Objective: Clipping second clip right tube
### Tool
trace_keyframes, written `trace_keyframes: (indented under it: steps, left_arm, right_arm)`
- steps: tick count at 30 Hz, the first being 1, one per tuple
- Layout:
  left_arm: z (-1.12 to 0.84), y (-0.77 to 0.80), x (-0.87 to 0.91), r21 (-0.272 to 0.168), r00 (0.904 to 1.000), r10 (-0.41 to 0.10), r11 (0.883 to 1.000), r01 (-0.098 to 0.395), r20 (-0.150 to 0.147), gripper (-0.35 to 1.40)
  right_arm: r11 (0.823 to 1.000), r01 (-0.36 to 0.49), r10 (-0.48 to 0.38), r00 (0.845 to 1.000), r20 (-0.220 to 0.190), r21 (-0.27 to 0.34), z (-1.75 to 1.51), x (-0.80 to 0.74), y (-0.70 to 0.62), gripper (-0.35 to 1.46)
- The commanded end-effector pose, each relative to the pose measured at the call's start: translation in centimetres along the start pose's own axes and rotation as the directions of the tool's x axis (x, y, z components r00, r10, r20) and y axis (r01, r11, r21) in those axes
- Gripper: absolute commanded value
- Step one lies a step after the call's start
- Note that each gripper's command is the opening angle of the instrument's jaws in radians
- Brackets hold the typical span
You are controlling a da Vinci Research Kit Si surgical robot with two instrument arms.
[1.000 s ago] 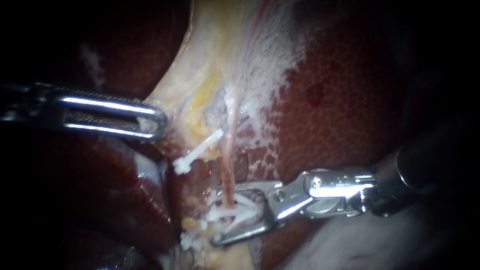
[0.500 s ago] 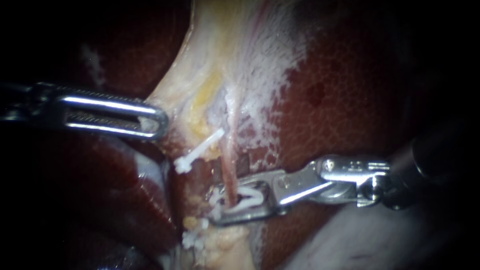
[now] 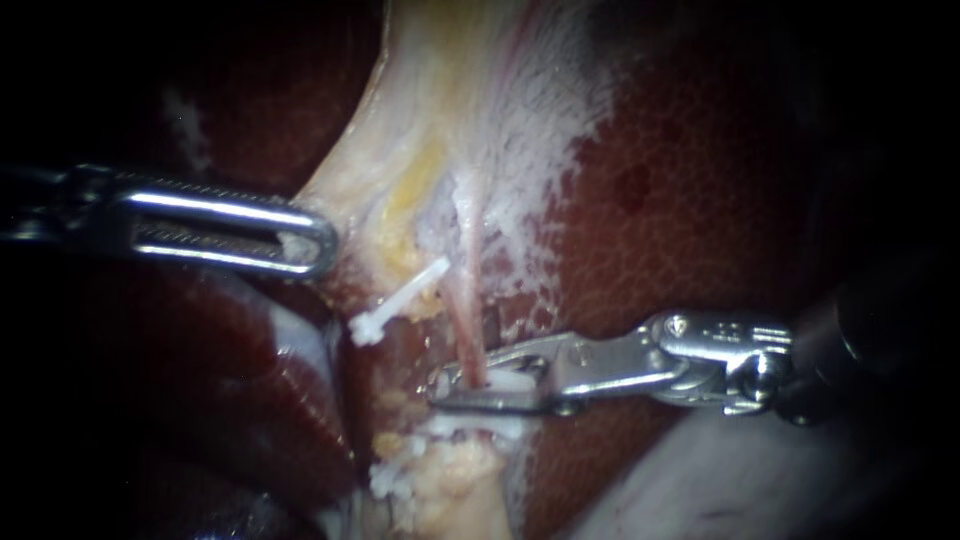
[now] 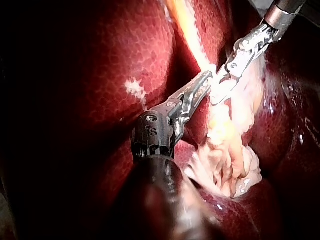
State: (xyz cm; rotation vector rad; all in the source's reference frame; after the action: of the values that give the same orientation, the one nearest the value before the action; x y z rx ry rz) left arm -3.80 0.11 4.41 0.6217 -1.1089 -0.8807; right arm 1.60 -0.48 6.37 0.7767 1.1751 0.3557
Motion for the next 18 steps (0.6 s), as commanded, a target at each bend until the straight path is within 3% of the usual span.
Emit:
trace_keyframes:
  steps: [1,18]
  left_arm:
    - [0.00,0.00,0.00,0.000,1.0000,0.000,1.000,0.000,0.000,-0.35]
    - [0.00,0.00,0.00,0.000,1.0000,0.000,1.000,0.000,0.000,-0.35]
  right_arm:
    - [1.000,-0.003,0.003,1.000,0.000,0.000,0.00,0.00,0.00,-0.35]
    - [1.000,-0.013,0.013,1.000,0.001,0.002,-0.01,-0.01,-0.02,-0.35]
